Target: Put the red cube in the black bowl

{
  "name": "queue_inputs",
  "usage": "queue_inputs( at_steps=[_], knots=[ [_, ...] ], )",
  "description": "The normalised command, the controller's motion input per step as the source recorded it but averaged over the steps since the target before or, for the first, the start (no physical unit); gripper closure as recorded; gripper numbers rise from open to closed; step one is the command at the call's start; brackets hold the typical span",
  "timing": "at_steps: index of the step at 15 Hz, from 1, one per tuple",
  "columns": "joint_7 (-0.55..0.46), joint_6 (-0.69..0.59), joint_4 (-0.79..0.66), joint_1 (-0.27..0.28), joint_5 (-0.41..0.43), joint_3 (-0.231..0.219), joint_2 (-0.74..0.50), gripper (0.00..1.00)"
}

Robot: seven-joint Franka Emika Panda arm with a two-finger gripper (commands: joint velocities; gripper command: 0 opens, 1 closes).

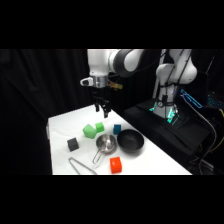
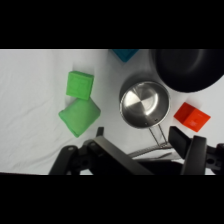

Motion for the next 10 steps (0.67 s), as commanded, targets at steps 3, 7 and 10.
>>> queue_inputs(
  at_steps=[3,7,10],
  knots=[
    [0.06,0.01,0.01,-0.006,-0.022,0.044,0.01,0.00],
    [0.29,0.05,0.04,0.062,-0.085,0.074,0.04,0.00],
    [0.47,0.10,0.08,0.129,-0.160,0.090,0.10,0.00]
  ],
)
